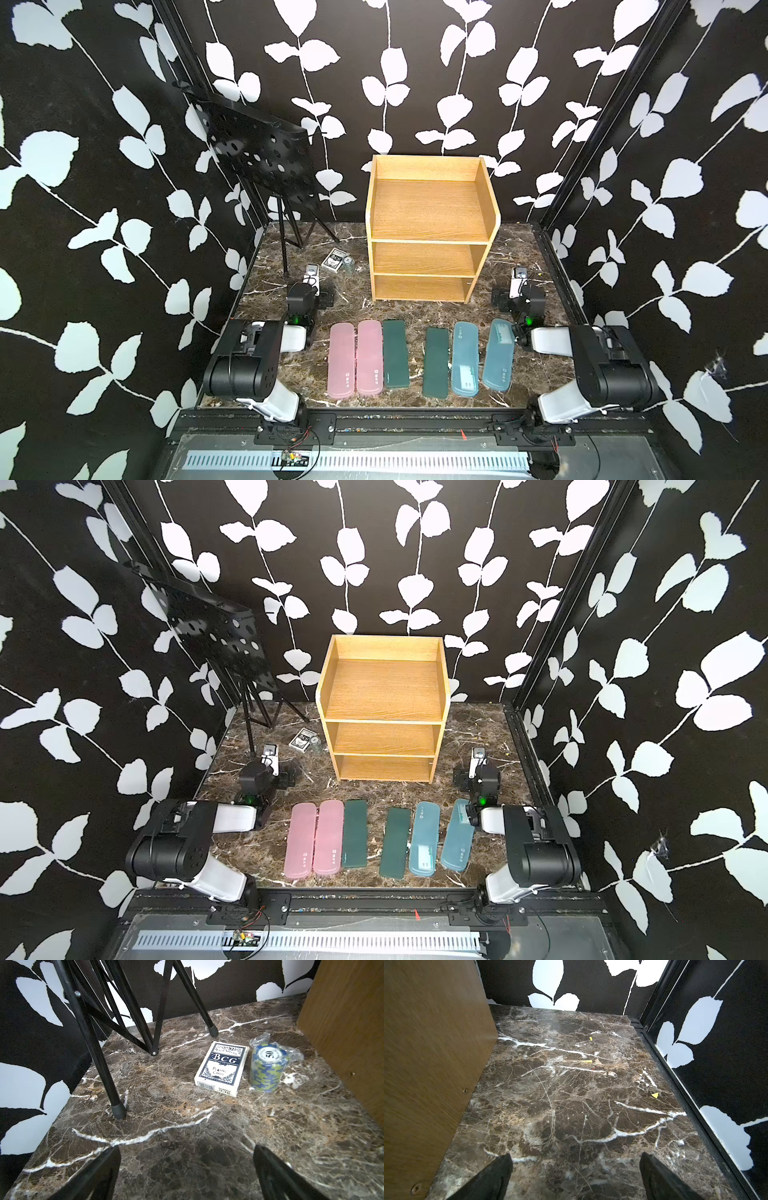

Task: Place the pencil cases on the shelf according to color
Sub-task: Pick up the pencil case from the center of the board.

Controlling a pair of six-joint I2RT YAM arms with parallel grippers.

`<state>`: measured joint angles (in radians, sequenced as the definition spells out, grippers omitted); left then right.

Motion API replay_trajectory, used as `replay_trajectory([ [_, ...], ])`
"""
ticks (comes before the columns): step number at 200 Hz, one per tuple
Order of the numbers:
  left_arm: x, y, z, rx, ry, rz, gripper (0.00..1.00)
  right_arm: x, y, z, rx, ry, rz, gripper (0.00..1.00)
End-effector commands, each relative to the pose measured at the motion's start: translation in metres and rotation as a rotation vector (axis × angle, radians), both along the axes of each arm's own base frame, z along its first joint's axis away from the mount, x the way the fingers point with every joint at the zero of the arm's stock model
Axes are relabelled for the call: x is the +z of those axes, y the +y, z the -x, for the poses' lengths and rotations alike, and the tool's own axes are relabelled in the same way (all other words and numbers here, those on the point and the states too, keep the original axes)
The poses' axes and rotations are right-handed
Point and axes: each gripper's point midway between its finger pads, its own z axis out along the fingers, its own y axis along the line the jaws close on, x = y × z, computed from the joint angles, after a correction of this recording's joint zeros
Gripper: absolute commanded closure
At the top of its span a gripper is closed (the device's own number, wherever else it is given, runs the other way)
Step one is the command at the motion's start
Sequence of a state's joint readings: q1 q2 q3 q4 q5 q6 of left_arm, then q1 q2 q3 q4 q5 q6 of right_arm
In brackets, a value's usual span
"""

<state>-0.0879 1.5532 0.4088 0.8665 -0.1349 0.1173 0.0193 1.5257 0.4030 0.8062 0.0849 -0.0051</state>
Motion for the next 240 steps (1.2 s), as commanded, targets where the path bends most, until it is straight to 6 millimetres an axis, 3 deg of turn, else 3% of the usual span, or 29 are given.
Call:
replay_trajectory([
  [1, 0.003, 0.002, 0.000, -0.003, -0.015, -0.004, 0.01, 0.007, 0.003, -0.004, 0.016, -0.027, 0.000, 0.01],
  [106, 0.009, 0.008, -0.001, 0.033, -0.014, 0.002, 0.04, 0.007, 0.003, -0.003, 0.016, -0.030, 0.000, 0.01],
  [126, 0.017, 0.005, -0.008, 0.017, 0.018, -0.008, 0.17, 0.022, 0.007, -0.004, 0.033, -0.012, 0.002, 0.01],
  [145, 0.018, 0.012, -0.007, 0.074, 0.152, 0.019, 0.21, 0.047, -0.009, -0.001, -0.089, 0.037, 0.025, 0.01],
  [170, 0.020, 0.030, 0.022, 0.199, 0.065, 0.076, 0.11, 0.073, -0.029, 0.019, -0.224, 0.000, 0.055, 0.01],
  [188, 0.030, 0.041, 0.042, 0.271, 0.049, 0.104, 0.09, 0.082, -0.034, 0.037, -0.279, -0.049, -0.063, 0.01],
  [225, 0.074, 0.064, 0.075, 0.419, 0.033, 0.119, 0.08, 0.071, 0.002, 0.057, -0.156, 0.177, -0.271, 0.01],
  [240, 0.090, 0.073, 0.092, 0.517, -0.016, 0.223, 0.02, 0.066, 0.008, 0.069, -0.164, 0.259, -0.306, 0.01],
])
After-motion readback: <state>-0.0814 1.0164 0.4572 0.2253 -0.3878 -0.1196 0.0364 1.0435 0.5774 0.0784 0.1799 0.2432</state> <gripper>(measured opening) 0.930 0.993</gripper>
